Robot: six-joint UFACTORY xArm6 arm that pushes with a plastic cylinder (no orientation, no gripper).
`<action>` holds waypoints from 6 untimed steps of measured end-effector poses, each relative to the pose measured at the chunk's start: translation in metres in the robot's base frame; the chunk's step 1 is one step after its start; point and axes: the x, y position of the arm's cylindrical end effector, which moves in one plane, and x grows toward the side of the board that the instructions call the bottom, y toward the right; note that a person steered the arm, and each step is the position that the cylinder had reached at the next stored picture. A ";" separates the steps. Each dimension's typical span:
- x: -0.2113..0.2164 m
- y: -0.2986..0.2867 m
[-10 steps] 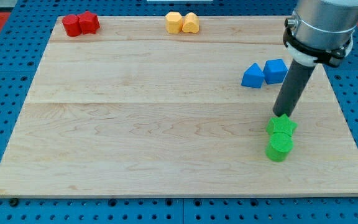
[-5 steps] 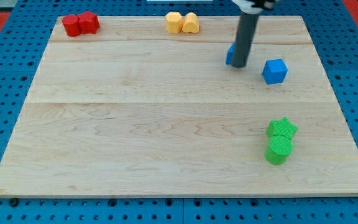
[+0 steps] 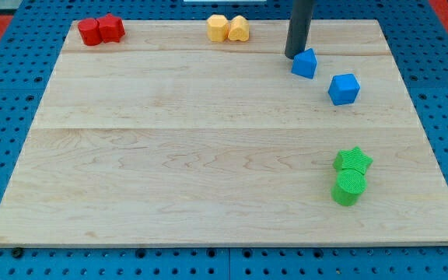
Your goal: Push the blue triangle towards center left side of board
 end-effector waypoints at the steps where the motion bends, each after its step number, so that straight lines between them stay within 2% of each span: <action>1: 0.023 0.005; 3: 0.061 0.006; 4: 0.073 0.027; 5: 0.065 0.021; 6: 0.088 0.021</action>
